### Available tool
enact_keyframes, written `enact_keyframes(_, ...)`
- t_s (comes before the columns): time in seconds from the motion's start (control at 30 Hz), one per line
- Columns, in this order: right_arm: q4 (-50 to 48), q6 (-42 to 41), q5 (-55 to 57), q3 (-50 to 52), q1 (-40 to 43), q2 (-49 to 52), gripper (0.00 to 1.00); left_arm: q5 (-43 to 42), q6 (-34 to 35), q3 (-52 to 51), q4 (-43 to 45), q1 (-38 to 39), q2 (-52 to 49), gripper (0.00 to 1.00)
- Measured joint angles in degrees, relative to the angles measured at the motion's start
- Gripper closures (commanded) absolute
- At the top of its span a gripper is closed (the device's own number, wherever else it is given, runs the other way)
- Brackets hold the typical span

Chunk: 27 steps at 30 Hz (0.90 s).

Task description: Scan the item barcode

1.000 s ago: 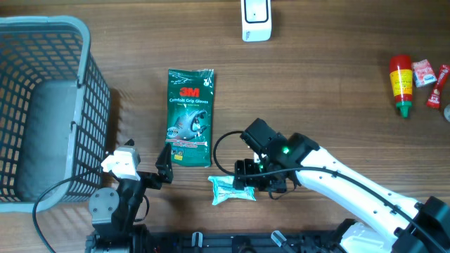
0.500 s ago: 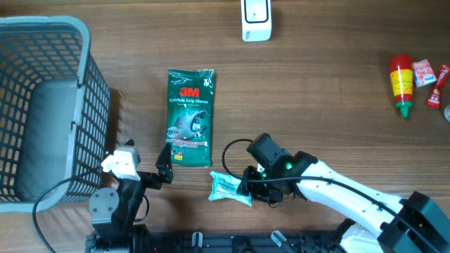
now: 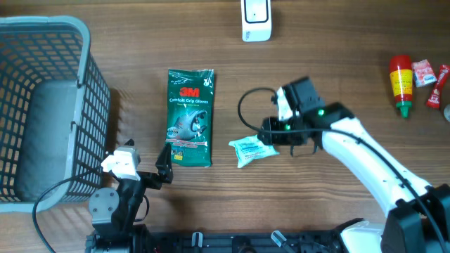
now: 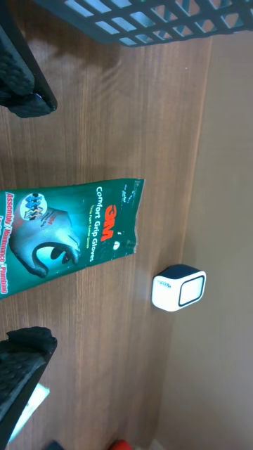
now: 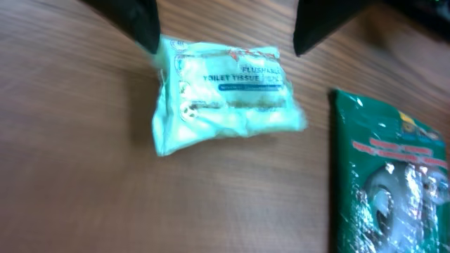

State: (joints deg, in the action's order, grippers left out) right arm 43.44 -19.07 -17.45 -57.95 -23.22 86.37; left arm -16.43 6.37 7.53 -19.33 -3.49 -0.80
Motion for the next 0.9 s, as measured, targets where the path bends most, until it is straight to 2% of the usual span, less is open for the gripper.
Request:
enact_keyframes(0.03, 2.6, 2.8, 2.5, -3.4, -0.5, 0.0, 0.25, 0.0, 0.0, 0.0, 0.0, 0.0, 0.0, 0.00)
enact_keyframes(0.13, 5.2, 5.8, 7.1, -8.1, -4.4, 0.0, 0.24, 0.0, 0.0, 0.0, 0.0, 0.0, 0.0, 0.00)
enact_keyframes(0.2, 4.9, 5.9, 12.8, -8.0, -9.9, 0.5, 0.24, 0.0, 0.0, 0.0, 0.0, 0.0, 0.0, 0.00)
enact_keyframes(0.27, 3.7, 5.4, 16.9, -7.6, -14.6, 1.9, 0.19, 0.0, 0.0, 0.0, 0.0, 0.0, 0.0, 0.00)
enact_keyframes(0.37, 2.1, 3.3, 27.3, -7.0, -23.0, 6.7, 0.18, 0.0, 0.0, 0.0, 0.0, 0.0, 0.0, 0.00)
enact_keyframes(0.43, 0.2, 2.4, 32.3, -6.9, -27.3, 11.3, 0.22, 0.0, 0.0, 0.0, 0.0, 0.0, 0.0, 0.00)
enact_keyframes(0.47, -0.3, 2.0, 34.6, -6.9, -28.5, 13.9, 0.36, 0.0, 0.0, 0.0, 0.0, 0.0, 0.0, 0.00)
enact_keyframes(0.53, -0.8, 0.5, 37.4, -6.8, -29.0, 17.5, 0.40, 0.0, 0.0, 0.0, 0.0, 0.0, 0.0, 0.00)
enact_keyframes(0.7, -2.1, -1.7, 40.5, -6.5, -29.0, 22.0, 0.36, 0.0, 0.0, 0.0, 0.0, 0.0, 0.0, 0.00)
enact_keyframes(0.8, -2.4, -2.4, 41.3, -6.6, -29.0, 22.2, 0.22, 0.0, 0.0, 0.0, 0.0, 0.0, 0.0, 0.00)
enact_keyframes(0.83, -2.1, -2.5, 41.7, -6.7, -29.0, 22.2, 0.22, 0.0, 0.0, 0.0, 0.0, 0.0, 0.0, 0.00)
enact_keyframes(0.87, -1.6, -2.8, 41.9, -7.0, -29.0, 22.2, 0.23, 0.0, 0.0, 0.0, 0.0, 0.0, 0.0, 0.00)
enact_keyframes(0.9, -1.2, -2.8, 42.0, -7.1, -29.0, 22.2, 0.36, 0.0, 0.0, 0.0, 0.0, 0.0, 0.0, 0.00)
